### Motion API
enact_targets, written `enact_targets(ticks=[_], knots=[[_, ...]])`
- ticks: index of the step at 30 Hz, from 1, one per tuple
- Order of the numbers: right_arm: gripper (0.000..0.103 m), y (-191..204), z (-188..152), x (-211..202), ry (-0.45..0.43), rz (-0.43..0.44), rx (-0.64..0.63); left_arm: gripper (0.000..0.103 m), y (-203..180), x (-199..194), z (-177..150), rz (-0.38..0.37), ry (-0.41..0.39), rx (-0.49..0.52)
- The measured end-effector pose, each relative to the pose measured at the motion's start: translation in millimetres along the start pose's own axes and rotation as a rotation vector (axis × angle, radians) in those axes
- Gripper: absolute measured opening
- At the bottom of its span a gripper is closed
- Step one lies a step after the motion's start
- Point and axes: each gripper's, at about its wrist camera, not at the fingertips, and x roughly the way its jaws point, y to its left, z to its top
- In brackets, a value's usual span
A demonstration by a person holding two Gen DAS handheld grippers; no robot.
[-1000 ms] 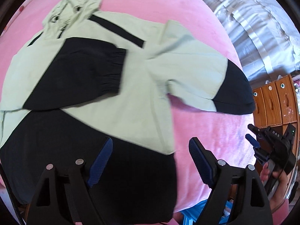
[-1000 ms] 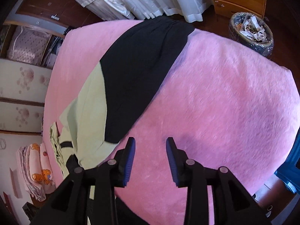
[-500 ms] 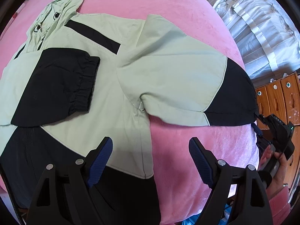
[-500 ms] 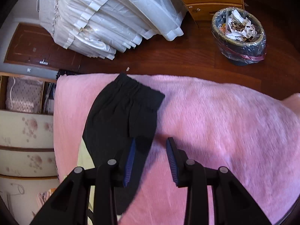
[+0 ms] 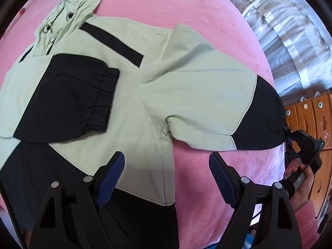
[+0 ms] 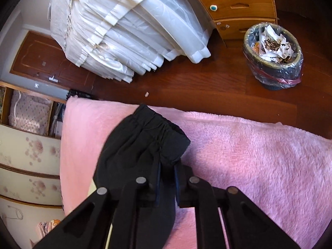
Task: Fold large clothes
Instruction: 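Lift the black cuff with the right gripper and fold it across the jacket front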
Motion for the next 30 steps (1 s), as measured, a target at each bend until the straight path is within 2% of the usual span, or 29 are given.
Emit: enact_targets(ticks=[4,8,15,22,26,30], knots=[[0.009,11.2,-4.2,-9.9,0.008,0.011,-0.004,0.082,12.6,-11.0,-4.6,-0.008,-0.003,-0.013],[0.009,35.9,-13.4,-30.5,-0.020,0.066,-0.036,0.082,27.7,-30.3,-6.6,0.000,-0.036,-0.009],[0.008,99.5,-49.6,-64.9,-0.061,0.224,-0.121,0.082,73.8,-63.2,-5.6,-0.032,-0.100,-0.040],[0.008,182.9,-118.3,-93.2,-0.065,0.373,-0.279,0.082,146.7,-84.6,-4.5,-0.059,-0.135,-0.071],[0.008,227.5,-171.4,-108.0,-0.055,0.445,-0.372,0.082,192.1,-98.2,-5.7,-0.059,-0.154,-0.098],[0.008,266.4,-229.9,-111.1,-0.007,0.506,-0.395,0.082,249.9,-115.0,-7.9,-0.050,-0.172,-0.131]])
